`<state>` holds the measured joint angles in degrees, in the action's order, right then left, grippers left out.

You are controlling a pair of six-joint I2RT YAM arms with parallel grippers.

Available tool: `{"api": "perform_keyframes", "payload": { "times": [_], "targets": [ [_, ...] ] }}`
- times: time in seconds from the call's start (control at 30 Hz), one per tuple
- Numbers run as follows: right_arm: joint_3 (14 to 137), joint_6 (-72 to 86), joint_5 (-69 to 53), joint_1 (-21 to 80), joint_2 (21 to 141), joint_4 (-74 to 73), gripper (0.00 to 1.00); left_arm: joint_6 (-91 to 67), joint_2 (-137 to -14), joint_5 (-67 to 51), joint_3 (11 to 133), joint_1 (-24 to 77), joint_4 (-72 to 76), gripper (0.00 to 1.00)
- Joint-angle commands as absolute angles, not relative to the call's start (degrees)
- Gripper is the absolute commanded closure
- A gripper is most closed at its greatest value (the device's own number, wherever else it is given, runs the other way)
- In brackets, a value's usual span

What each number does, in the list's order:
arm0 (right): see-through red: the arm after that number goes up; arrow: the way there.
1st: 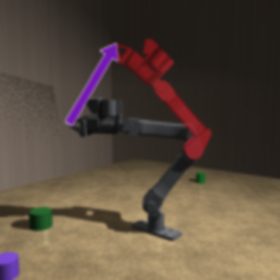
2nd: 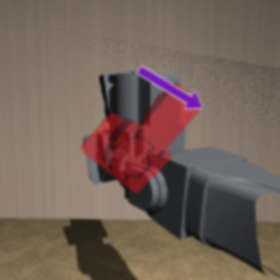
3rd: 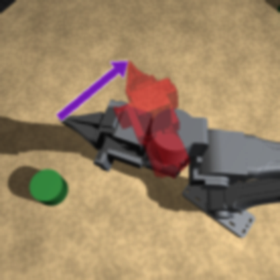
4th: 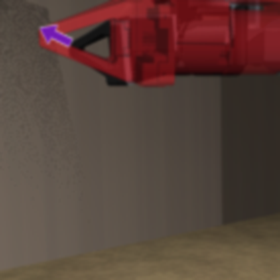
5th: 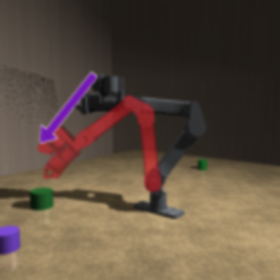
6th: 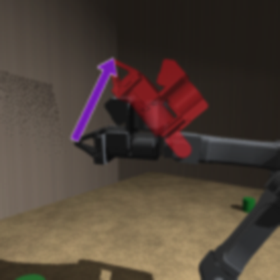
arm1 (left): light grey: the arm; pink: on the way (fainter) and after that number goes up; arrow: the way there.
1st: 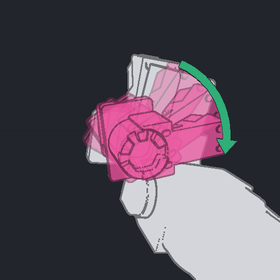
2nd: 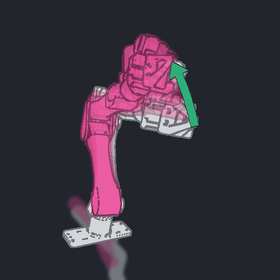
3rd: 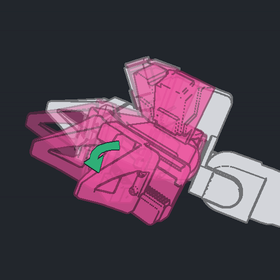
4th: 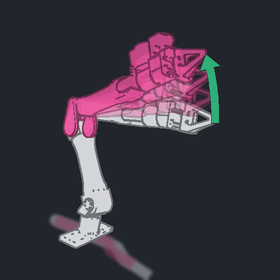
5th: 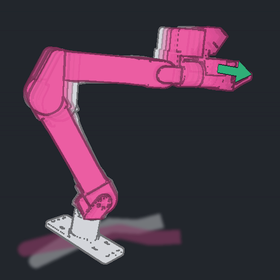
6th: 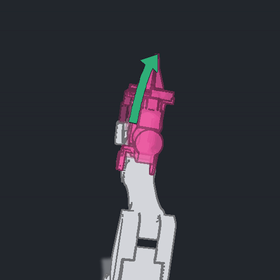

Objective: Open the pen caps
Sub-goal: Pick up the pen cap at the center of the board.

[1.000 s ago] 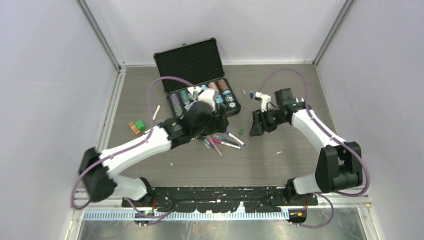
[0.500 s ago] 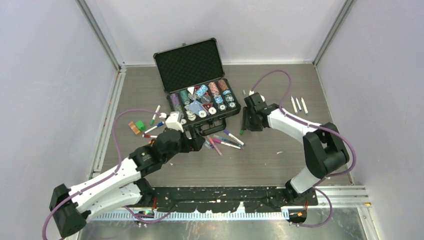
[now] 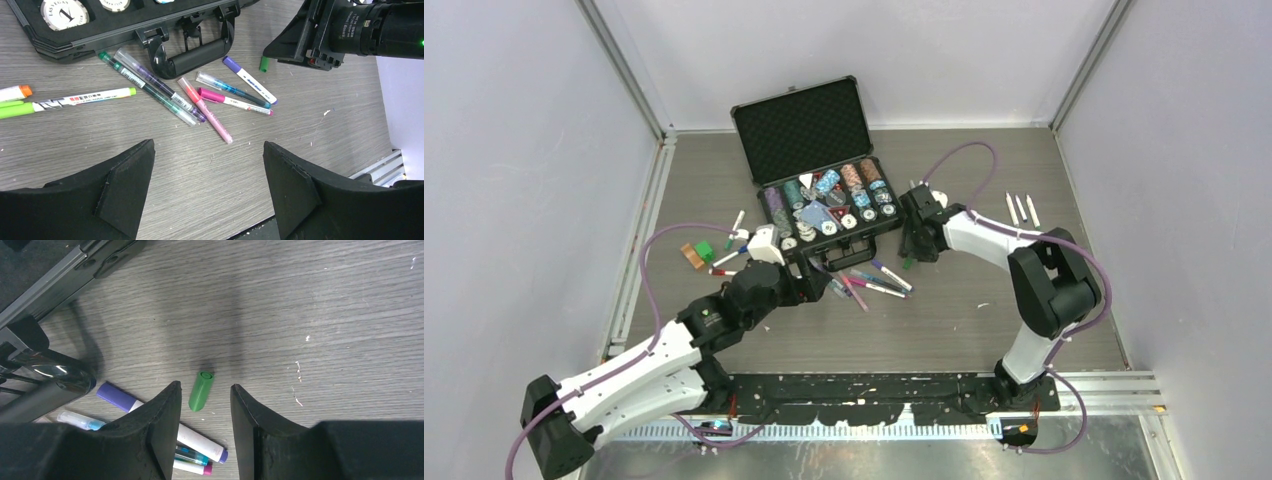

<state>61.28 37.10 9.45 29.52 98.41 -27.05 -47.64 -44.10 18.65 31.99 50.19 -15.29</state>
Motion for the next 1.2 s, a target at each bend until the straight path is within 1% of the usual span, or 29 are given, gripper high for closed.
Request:
{"api": "perform_keyframes", "payload": {
  "times": [0.0,0.5,0.73,0.83,1.0,1.13,1.17],
  "targets": [
    [62.15,39.49,11.88,30.33,98.59,-25.80,0.55,-48.06,-44.46,20.13,31.47,50.10,-13.55,0.18],
    [60.91,39.99,14.97,31.97,100.82,-24.54,0.63,-48.33,-44.50,20.30,31.12,50.10,-13.74,0.18],
    [60.40,38.41,15.97,32.52,101.66,-24.41,0.70,-48.76,-43.74,20.21,31.02,50.10,-14.23,0.18],
    [60.06,37.29,16.56,32.49,101.71,-24.48,0.75,-48.88,-43.36,20.39,30.87,50.10,-14.47,0.19],
    [58.59,34.46,17.71,32.47,100.02,-23.00,0.89,-48.87,-42.90,20.54,30.96,50.10,-14.99,0.19],
    [58.14,27.76,15.94,31.50,96.73,-20.74,0.99,-48.87,-42.31,20.56,30.94,50.10,-15.47,0.19],
    [58.60,25.53,14.90,30.75,96.06,-20.63,0.99,-48.87,-42.15,20.57,30.98,50.10,-15.56,0.19]
  ]
}}
